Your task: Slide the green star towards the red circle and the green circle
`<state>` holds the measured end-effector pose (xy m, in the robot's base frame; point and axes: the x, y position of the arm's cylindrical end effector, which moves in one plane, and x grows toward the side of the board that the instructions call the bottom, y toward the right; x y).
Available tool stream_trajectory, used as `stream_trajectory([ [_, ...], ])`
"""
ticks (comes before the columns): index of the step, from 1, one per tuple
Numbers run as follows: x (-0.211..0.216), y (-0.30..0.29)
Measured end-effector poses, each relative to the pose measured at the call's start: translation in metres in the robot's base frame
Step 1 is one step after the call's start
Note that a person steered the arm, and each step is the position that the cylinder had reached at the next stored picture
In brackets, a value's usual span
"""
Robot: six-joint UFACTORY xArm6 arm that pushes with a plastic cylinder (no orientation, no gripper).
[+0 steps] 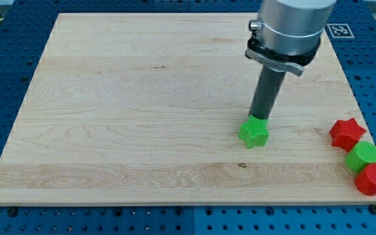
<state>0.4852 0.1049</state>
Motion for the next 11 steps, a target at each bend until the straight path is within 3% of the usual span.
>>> stream_trajectory([
  [1,0.0,-0.038],
  [2,0.005,-0.036],
  [5,0.036,0.03],
  [7,0.051,-0.003],
  [9,0.067,0.049],
  [11,0.081,0.039],
])
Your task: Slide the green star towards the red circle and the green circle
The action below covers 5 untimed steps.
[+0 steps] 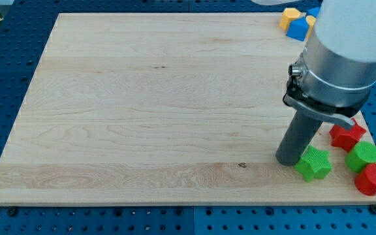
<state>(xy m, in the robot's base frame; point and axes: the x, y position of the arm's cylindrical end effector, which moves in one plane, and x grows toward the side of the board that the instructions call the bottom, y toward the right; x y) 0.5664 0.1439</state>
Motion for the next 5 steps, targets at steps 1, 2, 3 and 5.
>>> stream_trajectory([
  [1,0.007,0.01],
  [2,0.008,0.032],
  [3,0.01,0.034],
  [5,0.01,0.05],
])
